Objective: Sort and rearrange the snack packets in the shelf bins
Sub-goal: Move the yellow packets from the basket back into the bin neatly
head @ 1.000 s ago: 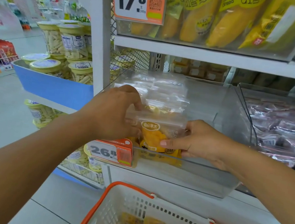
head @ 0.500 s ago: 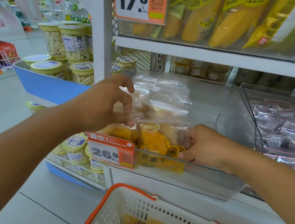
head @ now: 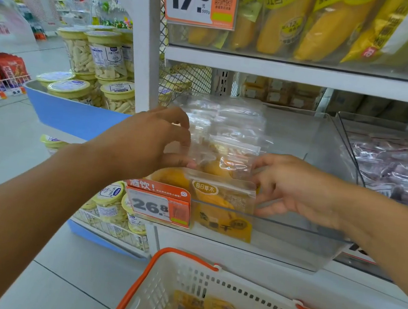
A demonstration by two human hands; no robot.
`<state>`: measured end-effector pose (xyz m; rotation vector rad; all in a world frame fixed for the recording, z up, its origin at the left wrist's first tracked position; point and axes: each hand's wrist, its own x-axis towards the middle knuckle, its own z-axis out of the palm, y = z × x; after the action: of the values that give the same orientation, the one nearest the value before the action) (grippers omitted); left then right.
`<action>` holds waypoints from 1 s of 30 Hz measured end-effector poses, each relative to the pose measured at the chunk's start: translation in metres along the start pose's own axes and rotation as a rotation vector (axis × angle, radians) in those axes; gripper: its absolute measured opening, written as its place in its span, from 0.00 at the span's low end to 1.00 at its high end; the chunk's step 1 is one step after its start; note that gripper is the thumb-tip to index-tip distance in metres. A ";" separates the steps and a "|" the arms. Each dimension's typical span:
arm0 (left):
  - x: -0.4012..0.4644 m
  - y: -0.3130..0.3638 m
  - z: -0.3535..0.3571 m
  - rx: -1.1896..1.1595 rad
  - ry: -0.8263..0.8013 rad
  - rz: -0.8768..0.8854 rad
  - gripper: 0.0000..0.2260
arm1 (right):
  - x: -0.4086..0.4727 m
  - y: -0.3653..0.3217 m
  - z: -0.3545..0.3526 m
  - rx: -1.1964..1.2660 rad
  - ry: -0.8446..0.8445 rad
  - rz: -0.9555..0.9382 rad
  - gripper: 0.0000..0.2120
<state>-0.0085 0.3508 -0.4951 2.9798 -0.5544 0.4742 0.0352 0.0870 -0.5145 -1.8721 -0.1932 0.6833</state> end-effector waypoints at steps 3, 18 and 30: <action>0.000 0.001 0.002 -0.077 -0.047 0.008 0.26 | -0.015 -0.011 0.002 -0.076 0.063 -0.044 0.22; -0.001 -0.020 -0.034 -0.131 -0.110 -0.071 0.11 | 0.000 0.013 0.003 -0.632 0.447 -0.566 0.16; -0.003 -0.013 -0.022 -0.043 -0.085 -0.081 0.15 | -0.015 0.005 0.011 -0.768 0.614 -0.453 0.23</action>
<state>-0.0131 0.3665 -0.4757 2.9788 -0.4427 0.3256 0.0158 0.0874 -0.5159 -2.5413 -0.5060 -0.3520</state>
